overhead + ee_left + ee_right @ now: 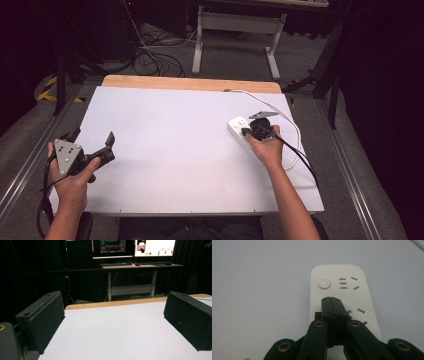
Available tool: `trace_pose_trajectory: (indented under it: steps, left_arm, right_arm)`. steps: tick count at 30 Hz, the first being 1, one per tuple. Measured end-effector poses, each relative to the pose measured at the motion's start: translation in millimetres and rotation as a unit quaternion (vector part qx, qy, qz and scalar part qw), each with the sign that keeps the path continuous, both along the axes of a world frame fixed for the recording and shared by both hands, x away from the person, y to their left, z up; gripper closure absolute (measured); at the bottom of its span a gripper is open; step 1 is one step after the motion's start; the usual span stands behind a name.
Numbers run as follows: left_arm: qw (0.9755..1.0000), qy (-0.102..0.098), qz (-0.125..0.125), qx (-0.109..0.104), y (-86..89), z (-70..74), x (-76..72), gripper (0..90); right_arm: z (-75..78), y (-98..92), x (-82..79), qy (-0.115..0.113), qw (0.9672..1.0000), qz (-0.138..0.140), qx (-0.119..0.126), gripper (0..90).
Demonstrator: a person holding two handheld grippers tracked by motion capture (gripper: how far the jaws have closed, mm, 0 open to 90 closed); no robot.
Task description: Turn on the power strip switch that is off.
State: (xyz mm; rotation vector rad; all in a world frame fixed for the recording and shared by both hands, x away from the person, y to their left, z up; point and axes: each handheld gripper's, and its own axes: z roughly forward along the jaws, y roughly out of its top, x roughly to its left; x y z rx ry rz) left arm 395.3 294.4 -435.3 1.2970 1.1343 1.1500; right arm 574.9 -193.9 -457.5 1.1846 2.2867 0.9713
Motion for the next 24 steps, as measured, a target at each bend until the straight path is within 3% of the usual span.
trace_pose_trajectory:
  steps: [24]
  left_arm:
    - [1.0,-0.001,0.002,-0.004,1.6,0.1,-2.6,3.6]
  right_arm:
    - [-0.1,3.1,-1.9,-0.005,0.9999,0.001,-0.011,90.0]
